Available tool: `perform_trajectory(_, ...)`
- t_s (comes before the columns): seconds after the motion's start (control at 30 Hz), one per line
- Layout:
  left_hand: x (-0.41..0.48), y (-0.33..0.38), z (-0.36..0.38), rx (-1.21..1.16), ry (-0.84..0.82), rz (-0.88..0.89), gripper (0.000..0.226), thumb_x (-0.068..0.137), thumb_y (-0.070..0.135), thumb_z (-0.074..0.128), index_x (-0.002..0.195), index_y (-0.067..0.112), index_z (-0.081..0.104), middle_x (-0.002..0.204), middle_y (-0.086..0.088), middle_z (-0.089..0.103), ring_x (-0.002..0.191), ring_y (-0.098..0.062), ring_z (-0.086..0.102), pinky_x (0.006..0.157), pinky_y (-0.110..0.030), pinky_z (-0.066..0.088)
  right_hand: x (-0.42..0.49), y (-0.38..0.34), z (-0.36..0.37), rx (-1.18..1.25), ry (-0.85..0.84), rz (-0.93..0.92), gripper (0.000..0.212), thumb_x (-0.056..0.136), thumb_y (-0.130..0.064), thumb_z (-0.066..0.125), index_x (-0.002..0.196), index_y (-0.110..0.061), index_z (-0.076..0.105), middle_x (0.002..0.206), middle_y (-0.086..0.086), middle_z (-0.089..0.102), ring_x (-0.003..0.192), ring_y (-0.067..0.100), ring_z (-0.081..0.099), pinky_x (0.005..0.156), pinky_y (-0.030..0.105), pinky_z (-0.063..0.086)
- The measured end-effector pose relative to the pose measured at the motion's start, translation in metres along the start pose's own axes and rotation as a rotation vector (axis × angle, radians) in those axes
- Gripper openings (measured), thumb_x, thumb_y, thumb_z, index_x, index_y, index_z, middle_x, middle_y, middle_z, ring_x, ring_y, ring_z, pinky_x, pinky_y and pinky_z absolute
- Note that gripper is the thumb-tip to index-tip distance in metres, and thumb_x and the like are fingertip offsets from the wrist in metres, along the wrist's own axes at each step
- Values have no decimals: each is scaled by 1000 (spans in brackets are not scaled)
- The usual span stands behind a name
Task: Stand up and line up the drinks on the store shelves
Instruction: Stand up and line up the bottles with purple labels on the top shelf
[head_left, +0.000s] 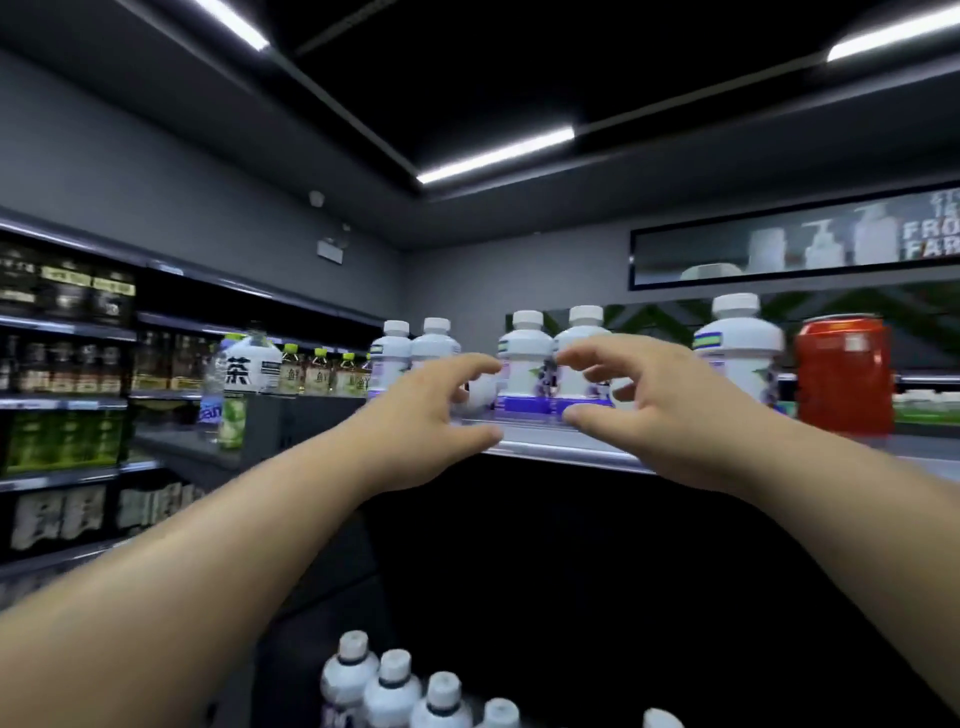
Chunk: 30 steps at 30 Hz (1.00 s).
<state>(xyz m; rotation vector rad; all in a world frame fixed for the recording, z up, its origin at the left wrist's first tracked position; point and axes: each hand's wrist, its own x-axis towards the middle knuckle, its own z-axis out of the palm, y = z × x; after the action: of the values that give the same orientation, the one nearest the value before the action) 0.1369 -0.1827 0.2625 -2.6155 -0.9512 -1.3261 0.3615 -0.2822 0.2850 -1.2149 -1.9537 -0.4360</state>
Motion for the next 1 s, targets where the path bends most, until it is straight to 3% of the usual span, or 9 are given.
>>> perform_trajectory(0.27, 49, -139, -48, -2, -48, 69, 55, 81, 37, 75, 132, 39, 52, 126, 19, 55, 112, 0, 56, 91, -25, 48, 90, -27, 102, -72, 60, 81, 38, 81, -39, 71, 118, -38, 63, 114, -20, 64, 108, 3, 60, 89, 25, 48)
perform_trajectory(0.37, 75, -180, -67, 1, -85, 108, 52, 81, 36, 75, 128, 41, 54, 116, 26, 54, 111, -4, 56, 93, -30, 49, 126, -36, 129, -122, 73, 133, 41, 84, -35, 72, 124, -35, 62, 117, -19, 63, 109, 2, 58, 89, 22, 46)
perform_trajectory(0.5, 109, -216, -83, 31, -114, 155, 50, 81, 38, 76, 126, 43, 53, 120, 15, 56, 110, -6, 57, 95, -34, 49, 164, -45, 147, -281, 41, 171, 46, 87, -35, 71, 132, -33, 59, 128, -13, 61, 117, 6, 56, 90, 23, 41)
perform_trajectory(0.67, 147, -243, -88, 27, -163, 186, 54, 79, 38, 78, 127, 42, 53, 122, 13, 57, 109, -7, 58, 74, -23, 50, 198, -42, 156, -427, -15, 223, 49, 88, -36, 72, 133, -35, 55, 134, -11, 59, 120, 8, 54, 97, 27, 43)
perform_trajectory(0.8, 171, -252, -82, 85, -165, 234, 63, 77, 36, 81, 133, 34, 52, 135, 9, 55, 121, -12, 52, 92, -27, 41, 223, -33, 161, -455, -60, 274, 56, 85, -39, 74, 136, -37, 50, 139, -8, 56, 123, 11, 53, 98, 30, 43)
perform_trajectory(0.9, 187, -261, -73, 80, -163, 211, 68, 75, 39, 82, 135, 32, 51, 140, 8, 52, 126, -14, 49, 95, -27, 38, 242, -24, 168, -442, -74, 298, 61, 84, -42, 76, 139, -37, 48, 139, -5, 55, 122, 14, 53, 93, 28, 41)
perform_trajectory(1.0, 202, -271, -56, 52, -193, 189, 72, 73, 46, 82, 136, 31, 50, 139, 6, 52, 122, -16, 50, 97, -29, 40, 264, -12, 181, -456, -87, 316, 72, 79, -50, 77, 142, -38, 45, 143, -2, 49, 122, 19, 54, 99, 34, 45)
